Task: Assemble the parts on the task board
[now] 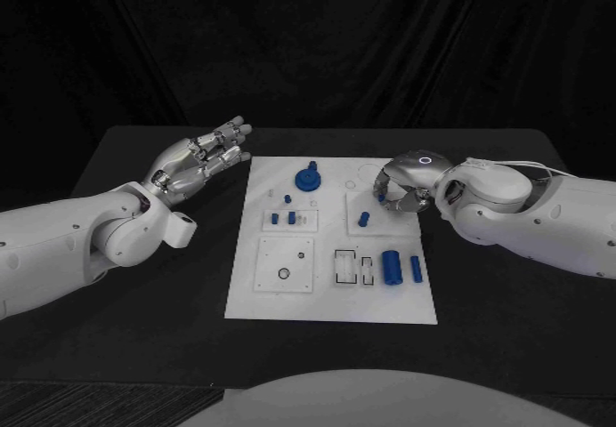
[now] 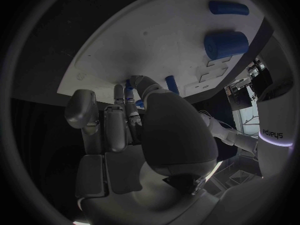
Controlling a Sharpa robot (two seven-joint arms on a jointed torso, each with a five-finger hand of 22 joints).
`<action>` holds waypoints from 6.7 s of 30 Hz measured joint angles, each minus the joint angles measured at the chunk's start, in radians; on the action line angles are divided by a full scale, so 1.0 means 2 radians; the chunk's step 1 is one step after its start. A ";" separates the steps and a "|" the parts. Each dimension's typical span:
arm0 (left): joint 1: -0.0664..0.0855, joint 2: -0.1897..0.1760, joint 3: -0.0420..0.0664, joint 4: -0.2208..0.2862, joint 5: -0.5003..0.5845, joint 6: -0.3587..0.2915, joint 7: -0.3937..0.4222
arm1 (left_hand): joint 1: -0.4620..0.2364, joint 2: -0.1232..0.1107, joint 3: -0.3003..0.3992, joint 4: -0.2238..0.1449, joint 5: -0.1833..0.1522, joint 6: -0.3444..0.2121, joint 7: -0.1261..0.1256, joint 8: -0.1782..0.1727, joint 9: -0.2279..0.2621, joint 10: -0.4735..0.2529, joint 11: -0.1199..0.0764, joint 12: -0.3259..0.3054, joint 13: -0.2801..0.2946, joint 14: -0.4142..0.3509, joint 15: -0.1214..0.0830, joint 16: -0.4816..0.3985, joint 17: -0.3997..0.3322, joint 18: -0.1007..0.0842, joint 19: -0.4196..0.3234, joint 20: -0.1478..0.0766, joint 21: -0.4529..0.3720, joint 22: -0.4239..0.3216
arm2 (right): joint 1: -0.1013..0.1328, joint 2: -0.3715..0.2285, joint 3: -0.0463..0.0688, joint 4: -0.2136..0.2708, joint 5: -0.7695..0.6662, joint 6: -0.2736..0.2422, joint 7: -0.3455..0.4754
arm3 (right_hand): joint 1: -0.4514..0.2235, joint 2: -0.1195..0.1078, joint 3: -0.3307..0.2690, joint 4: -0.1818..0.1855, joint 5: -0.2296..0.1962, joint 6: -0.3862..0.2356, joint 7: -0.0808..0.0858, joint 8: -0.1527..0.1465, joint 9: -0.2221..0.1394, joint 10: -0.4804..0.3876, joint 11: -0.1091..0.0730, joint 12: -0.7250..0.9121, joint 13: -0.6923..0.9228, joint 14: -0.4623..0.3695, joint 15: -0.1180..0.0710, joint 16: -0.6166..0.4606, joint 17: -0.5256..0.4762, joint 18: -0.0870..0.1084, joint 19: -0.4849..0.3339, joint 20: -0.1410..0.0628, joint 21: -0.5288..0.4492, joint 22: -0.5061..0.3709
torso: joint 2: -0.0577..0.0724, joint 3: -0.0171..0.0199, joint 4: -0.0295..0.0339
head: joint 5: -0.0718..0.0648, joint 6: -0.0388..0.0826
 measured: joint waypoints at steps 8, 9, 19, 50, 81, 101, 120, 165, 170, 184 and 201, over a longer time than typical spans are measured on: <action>-0.002 0.001 0.000 -0.001 0.000 0.000 0.000 | 0.004 0.004 0.000 0.000 0.006 0.000 0.000 0.000 0.000 0.001 0.004 0.006 0.000 0.003 0.003 0.004 0.000 0.000 0.007 0.001 0.000 0.000 | -0.001 0.001 0.000 -0.002 0.000 -0.001 0.003 | 0.000 0.000 0.010 -0.010 0.000 0.014 0.000 0.003 0.005 0.012 -0.001 0.000 0.000 0.000 0.000 0.000 0.000 0.000 0.000 0.000 0.000 0.000 | 0.000 0.0000 0.0000 | 0.000 0.000; -0.003 0.001 0.000 -0.001 0.000 0.000 0.000 | 0.004 0.004 0.000 0.000 0.006 0.001 0.000 0.000 0.000 0.001 0.004 0.006 0.000 0.003 0.003 0.006 0.000 0.000 0.011 0.003 0.000 0.000 | -0.001 0.002 0.000 -0.002 0.000 -0.002 0.003 | 0.003 0.003 0.010 -0.010 0.000 0.014 0.000 0.005 0.008 0.012 -0.002 0.000 0.000 0.000 0.000 0.000 0.000 0.000 0.000 0.000 0.000 0.000 | 0.000 0.0000 0.0000 | 0.000 0.000; -0.007 0.001 0.000 -0.002 0.000 0.000 0.000 | 0.011 0.001 0.000 0.000 0.006 0.009 0.006 0.000 0.000 0.002 0.005 0.006 0.000 0.005 0.005 0.006 0.000 0.000 0.012 0.003 0.000 0.000 | -0.001 0.002 0.000 -0.002 0.001 -0.007 0.009 | 0.013 0.013 0.024 -0.024 0.006 0.026 0.003 0.011 0.018 0.029 -0.002 0.000 0.000 0.000 0.000 0.001 0.000 0.000 0.002 0.002 0.000 0.000 | 0.000 0.0000 0.0000 | 0.001 0.000; -0.010 0.005 0.000 -0.009 0.000 0.000 0.000 | 0.013 0.002 0.000 0.000 0.012 0.009 0.006 0.000 0.000 -0.001 0.008 0.006 0.000 0.004 0.004 0.006 0.000 0.000 0.011 0.003 0.000 -0.003 | 0.040 -0.035 0.000 0.078 0.026 -0.032 0.015 | 0.013 0.013 0.030 -0.031 0.005 0.033 0.001 0.014 0.027 0.050 -0.002 0.000 -0.008 0.000 0.000 0.001 0.000 0.000 0.008 0.000 0.011 0.000 | -0.001 -0.0005 -0.0001 | 0.006 0.000; -0.013 0.004 0.000 -0.010 0.000 0.000 0.000 | 0.015 0.005 0.000 0.000 0.012 0.012 0.009 0.000 0.000 0.001 0.010 0.012 0.000 0.004 0.004 0.006 0.000 0.000 0.011 0.002 0.000 -0.005 | -0.007 0.073 0.000 0.099 0.007 0.000 0.013 | 0.013 0.012 0.025 -0.036 0.005 0.035 -0.001 0.014 0.030 0.055 -0.004 0.000 -0.010 0.000 0.000 0.001 0.001 0.000 0.008 0.001 0.011 0.000 | -0.002 -0.0005 0.0002 | 0.035 0.000; -0.014 0.004 0.000 -0.010 0.000 0.000 0.000 | 0.018 0.007 0.000 0.000 0.017 0.012 0.009 0.000 0.000 0.003 0.012 0.012 0.000 0.004 0.004 0.006 0.000 0.000 0.011 0.002 0.000 -0.006 | -0.023 0.094 0.000 0.087 0.001 0.004 0.017 | 0.013 0.012 0.025 -0.036 0.005 0.035 -0.001 0.014 0.030 0.056 -0.004 0.000 -0.011 0.000 0.000 0.001 0.001 0.000 0.008 0.001 0.011 0.000 | -0.001 -0.0010 0.0005 | 0.039 0.000; -0.015 0.005 0.000 -0.013 0.000 0.000 0.000 | 0.020 0.009 0.000 0.000 0.017 0.012 0.009 0.000 0.000 0.003 0.012 0.012 0.000 0.004 0.004 0.006 0.000 0.000 0.011 0.002 0.000 -0.006 | -0.033 0.098 0.000 0.089 0.000 0.006 0.019 | 0.013 0.012 0.025 -0.036 0.005 0.035 -0.001 0.014 0.030 0.057 -0.003 0.000 -0.011 0.000 0.000 0.001 0.001 0.000 0.008 0.001 0.011 0.000 | -0.001 -0.0012 -0.0001 | 0.039 0.000; -0.017 0.006 0.000 -0.015 0.001 0.006 0.000 | 0.022 0.012 0.000 0.000 0.017 0.016 0.014 0.000 0.000 0.001 0.015 0.012 0.000 0.004 0.004 0.006 0.000 0.000 0.011 0.002 0.000 -0.006 | -0.039 0.104 0.000 0.079 -0.001 0.022 0.018 | 0.013 0.013 0.034 -0.045 -0.007 0.016 0.010 0.006 0.035 0.057 -0.002 -0.005 -0.014 0.000 0.000 0.001 0.001 0.000 0.008 0.001 0.011 0.000 | -0.002 -0.0009 0.0000 | 0.037 0.000; -0.017 0.006 0.000 -0.015 0.001 0.007 0.000 | 0.028 0.006 0.000 0.000 0.023 0.017 0.014 0.000 0.000 0.001 0.015 0.012 0.000 0.004 0.004 0.006 0.000 0.000 0.011 0.002 0.000 -0.008 | -0.039 0.105 0.000 0.078 -0.001 0.023 0.018 | 0.012 0.013 0.036 -0.048 -0.034 -0.017 0.001 -0.017 0.033 0.057 -0.002 -0.007 -0.015 -0.005 0.005 0.000 0.000 0.000 0.004 0.004 0.011 0.000 | -0.001 -0.0009 0.0001 | 0.037 0.000; -0.019 0.006 0.000 -0.016 0.001 0.009 0.000 | 0.034 0.012 -0.005 -0.005 0.029 0.017 0.014 0.000 0.000 0.001 0.015 0.012 0.000 0.004 0.004 0.006 0.000 0.000 0.011 0.002 0.000 -0.009 | -0.039 0.104 0.000 0.079 -0.001 0.030 0.013 | -0.015 -0.009 0.020 -0.032 -0.098 -0.047 -0.022 -0.031 0.025 0.017 0.007 -0.022 -0.015 -0.005 0.005 -0.008 -0.018 0.000 -0.015 0.003 -0.016 0.000 | -0.001 -0.0010 0.0003 | 0.038 0.000; -0.019 0.003 0.000 -0.016 0.001 0.010 0.001 | 0.034 0.012 -0.005 -0.005 0.029 0.020 0.016 0.000 0.000 0.001 0.015 0.012 0.000 0.004 0.004 0.006 0.000 0.000 0.012 0.002 0.000 -0.009 | -0.016 0.041 -0.001 0.108 -0.005 -0.014 0.004 | -0.026 0.002 -0.081 0.030 -0.142 -0.088 -0.038 -0.039 -0.001 -0.085 0.015 0.006 -0.013 -0.021 0.009 -0.013 -0.038 0.023 -0.037 0.011 -0.069 0.000 | -0.002 -0.0010 0.0001 | 0.040 0.000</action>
